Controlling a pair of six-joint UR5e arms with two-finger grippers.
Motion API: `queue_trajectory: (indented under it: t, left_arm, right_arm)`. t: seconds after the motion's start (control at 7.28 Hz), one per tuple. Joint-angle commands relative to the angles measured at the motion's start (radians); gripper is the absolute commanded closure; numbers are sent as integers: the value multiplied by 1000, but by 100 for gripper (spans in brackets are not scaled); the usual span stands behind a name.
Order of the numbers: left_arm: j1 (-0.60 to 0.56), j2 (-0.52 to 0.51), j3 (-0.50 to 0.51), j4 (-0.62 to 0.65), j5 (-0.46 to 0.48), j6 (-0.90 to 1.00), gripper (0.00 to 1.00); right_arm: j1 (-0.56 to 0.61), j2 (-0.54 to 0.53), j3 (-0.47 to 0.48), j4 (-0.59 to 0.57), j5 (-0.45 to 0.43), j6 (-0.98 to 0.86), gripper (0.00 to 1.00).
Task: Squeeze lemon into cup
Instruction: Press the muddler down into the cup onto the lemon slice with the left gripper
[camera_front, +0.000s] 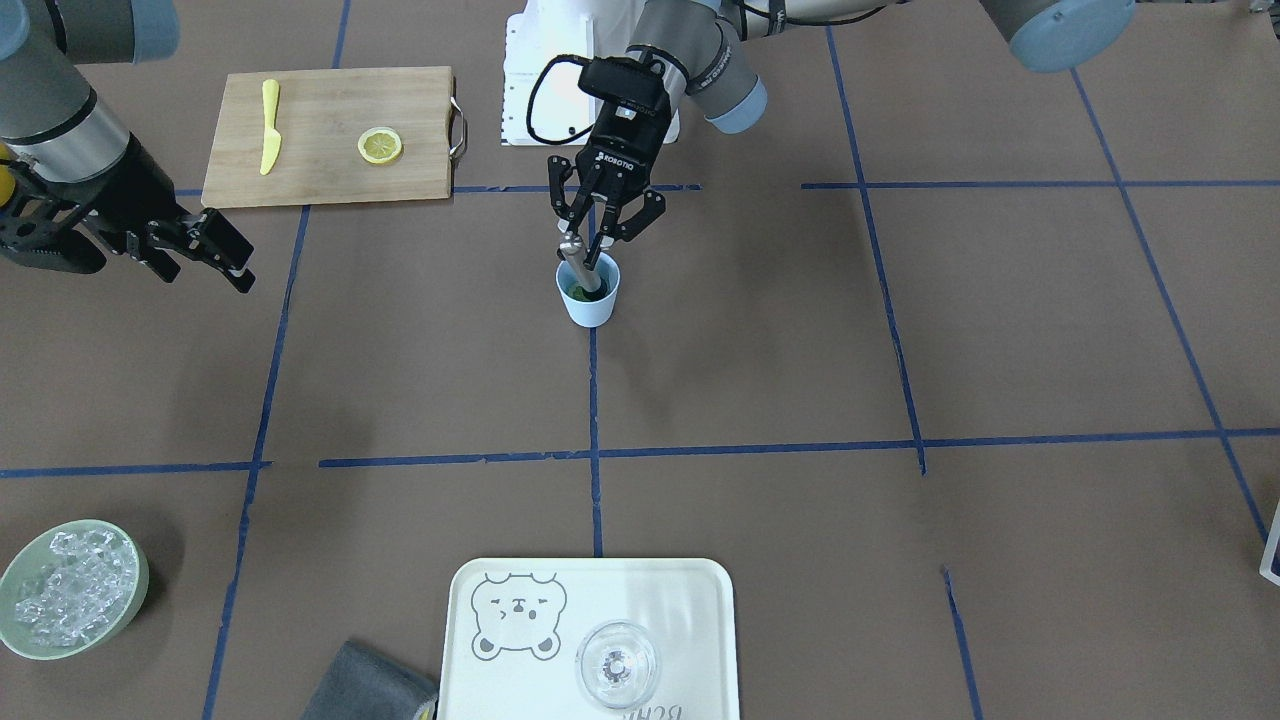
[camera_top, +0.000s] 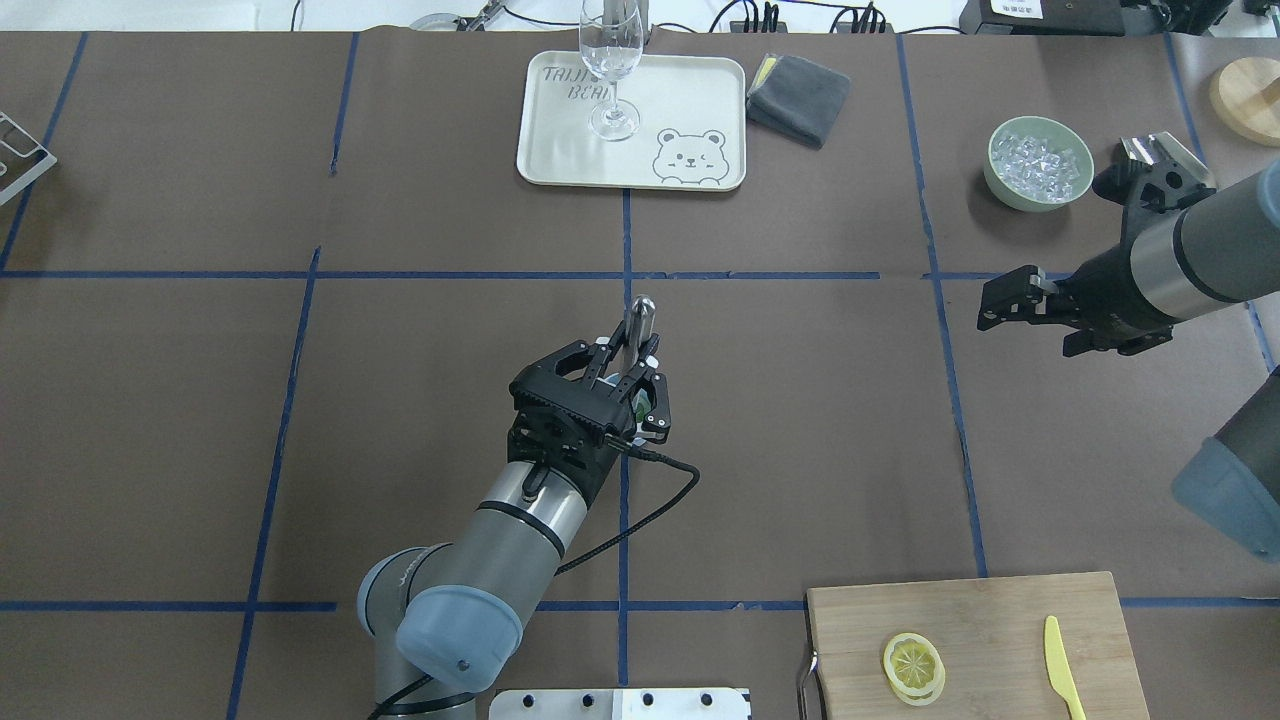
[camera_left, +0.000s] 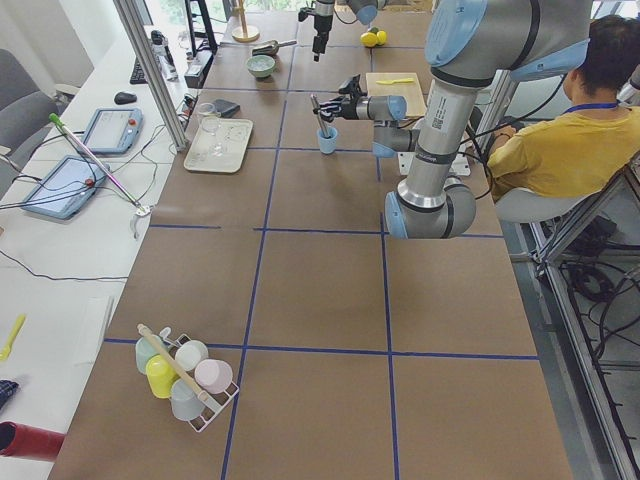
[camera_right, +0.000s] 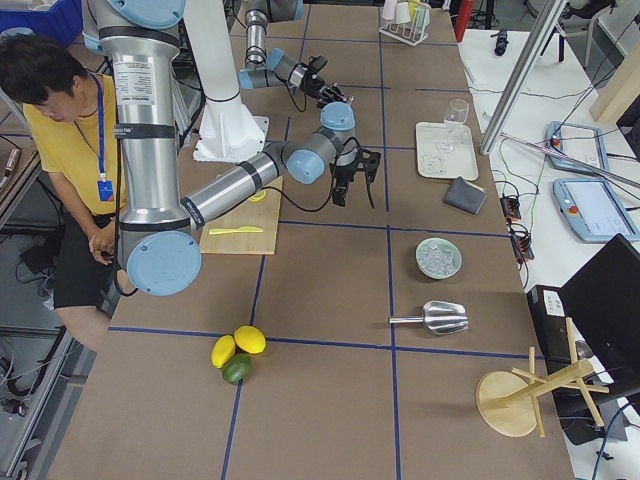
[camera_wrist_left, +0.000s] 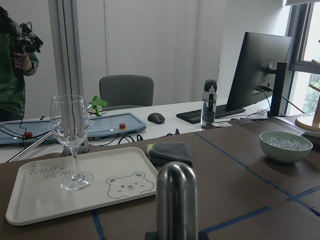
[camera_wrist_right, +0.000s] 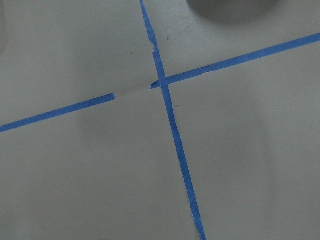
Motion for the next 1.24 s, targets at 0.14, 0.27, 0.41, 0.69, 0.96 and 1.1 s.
queue_trajectory:
  t: [0.14, 0.27, 0.41, 0.69, 0.96, 1.1]
  left_arm:
    - [10, 0, 7, 0, 0, 0, 100]
    - [13, 1, 9, 0, 0, 2, 100]
    - [17, 0, 7, 2, 2, 2, 100]
    - [17, 0, 1, 2, 0, 6, 100]
    - [16, -8, -63, 0, -6, 67, 100]
    - [13, -11, -118, 0, -7, 137, 100]
  right_arm:
    - [0, 1, -1, 0, -1, 1, 0]
    - [1, 0, 1, 0, 1, 1, 0]
    - [1, 0, 2, 0, 1, 3, 0]
    - [1, 0, 4, 0, 1, 4, 0]
    - [1, 0, 7, 2, 1, 6, 0]
    - [1, 0, 5, 2, 1, 7, 0]
